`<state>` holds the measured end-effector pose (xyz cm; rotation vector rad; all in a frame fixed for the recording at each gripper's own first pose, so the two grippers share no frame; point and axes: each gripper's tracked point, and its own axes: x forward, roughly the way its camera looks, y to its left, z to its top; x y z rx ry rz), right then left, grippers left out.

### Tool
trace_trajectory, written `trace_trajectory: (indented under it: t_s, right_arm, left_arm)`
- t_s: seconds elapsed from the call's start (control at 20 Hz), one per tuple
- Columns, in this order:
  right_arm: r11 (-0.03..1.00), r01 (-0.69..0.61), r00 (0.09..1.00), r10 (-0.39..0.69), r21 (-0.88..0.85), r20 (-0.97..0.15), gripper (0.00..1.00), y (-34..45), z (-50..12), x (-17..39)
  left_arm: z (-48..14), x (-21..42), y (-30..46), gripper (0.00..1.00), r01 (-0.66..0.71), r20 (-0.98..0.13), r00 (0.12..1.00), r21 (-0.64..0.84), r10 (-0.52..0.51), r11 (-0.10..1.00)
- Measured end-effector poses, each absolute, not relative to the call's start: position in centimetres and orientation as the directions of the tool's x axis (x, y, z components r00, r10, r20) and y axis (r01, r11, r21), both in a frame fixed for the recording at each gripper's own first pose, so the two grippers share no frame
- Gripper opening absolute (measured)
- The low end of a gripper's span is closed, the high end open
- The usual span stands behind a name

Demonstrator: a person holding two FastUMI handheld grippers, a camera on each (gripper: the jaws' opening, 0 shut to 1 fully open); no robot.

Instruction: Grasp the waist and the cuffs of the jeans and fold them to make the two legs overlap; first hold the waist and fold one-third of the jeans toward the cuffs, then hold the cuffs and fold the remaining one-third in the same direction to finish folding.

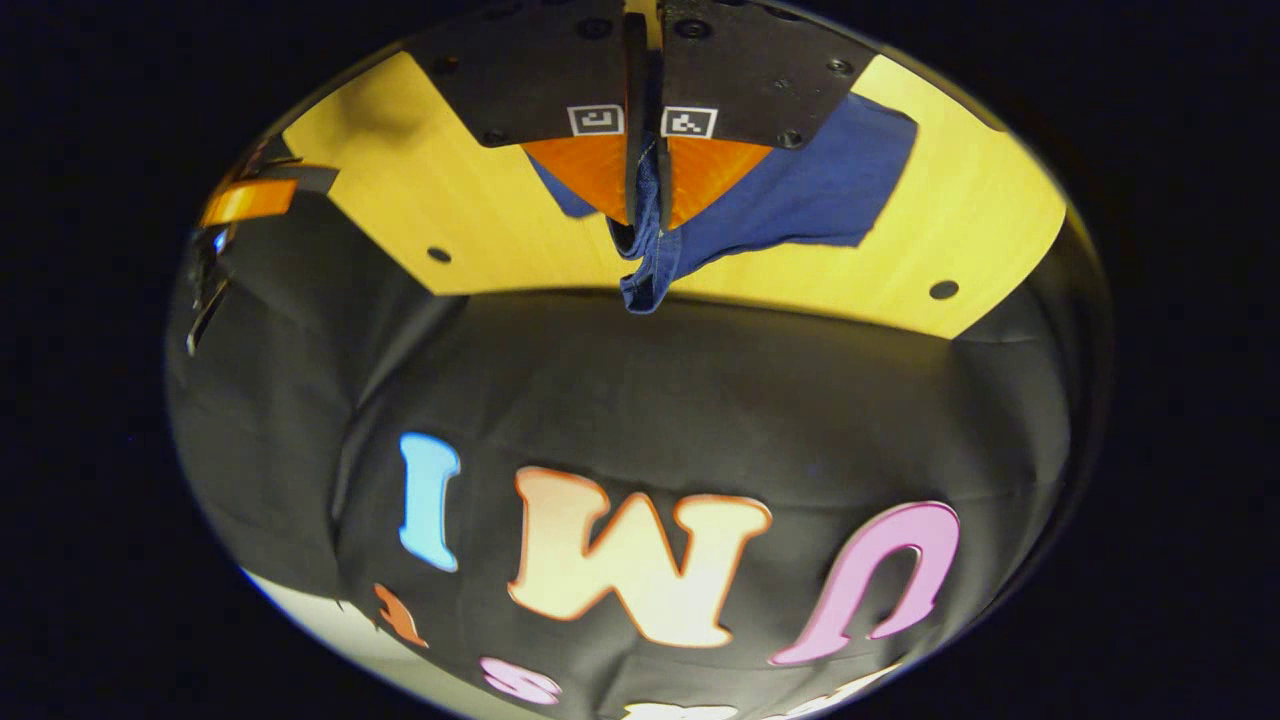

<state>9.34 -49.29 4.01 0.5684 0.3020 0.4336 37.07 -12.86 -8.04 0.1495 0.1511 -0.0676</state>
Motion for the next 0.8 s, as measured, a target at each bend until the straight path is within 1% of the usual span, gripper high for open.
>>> trace_trajectory:
  t_s: [0.2, 0.3, 0.35, 0.4, 0.5, 0.55, 0.65, 0.75, 0.8]
  right_arm:
    - [0.762, -0.308, 0.866, 0.472, 0.569, -0.163, 0.95, -50.1, 2.8, 8.8]
    - [0.767, -0.304, 0.868, 0.468, 0.565, -0.168, 0.95, -50.4, 2.3, 8.5]
    - [0.769, -0.3, 0.869, 0.465, 0.565, -0.172, 0.95, -50.6, 2.1, 8.1]
    - [0.771, -0.296, 0.87, 0.461, 0.564, -0.174, 0.95, -50.7, 1.9, 7.9]
    - [0.781, -0.288, 0.875, 0.449, 0.554, -0.179, 0.95, -50.7, 1.8, 7.4]
    - [0.784, -0.285, 0.876, 0.447, 0.551, -0.183, 0.95, -50.3, 1.9, 7.0]
    - [0.775, -0.292, 0.876, 0.452, 0.561, -0.168, 0.95, -49.4, 3.0, 6.1]
    - [0.769, -0.298, 0.88, 0.45, 0.565, -0.149, 0.95, -47.7, 4.2, 5.3]
    - [0.772, -0.298, 0.885, 0.444, 0.561, -0.14, 0.95, -47.0, 4.7, 4.9]
  left_arm:
    - [-16.8, 37.1, -13.1, 0.01, 0.009, -0.271, 0.961, 0.231, 0.056, 0.973]
    - [-18.3, 36.6, -13.9, 0.07, 0.03, -0.302, 0.952, 0.234, 0.044, 0.972]
    - [-17.9, 36.8, -14.0, 0.1, 0.032, -0.29, 0.956, 0.252, 0.044, 0.967]
    - [-17.7, 36.6, -14.1, 0.21, 0.039, -0.286, 0.957, 0.258, 0.038, 0.965]
    - [-17.1, 36.1, -14.6, 0.22, 0.066, -0.293, 0.956, 0.234, 0.006, 0.97]
    - [-16.1, 35.5, -15.4, 0.31, 0.096, -0.299, 0.954, 0.203, -0.031, 0.974]
    - [-13.8, 32.6, -15.8, 0.62, 0.108, -0.281, 0.958, 0.187, -0.052, 0.977]
    - [-11.5, 29.6, -14.4, 0.93, 0.096, -0.255, 0.966, 0.223, -0.038, 0.97]
    - [-10.5, 28.3, -13.5, 0.93, 0.09, -0.243, 0.969, 0.244, -0.029, 0.966]
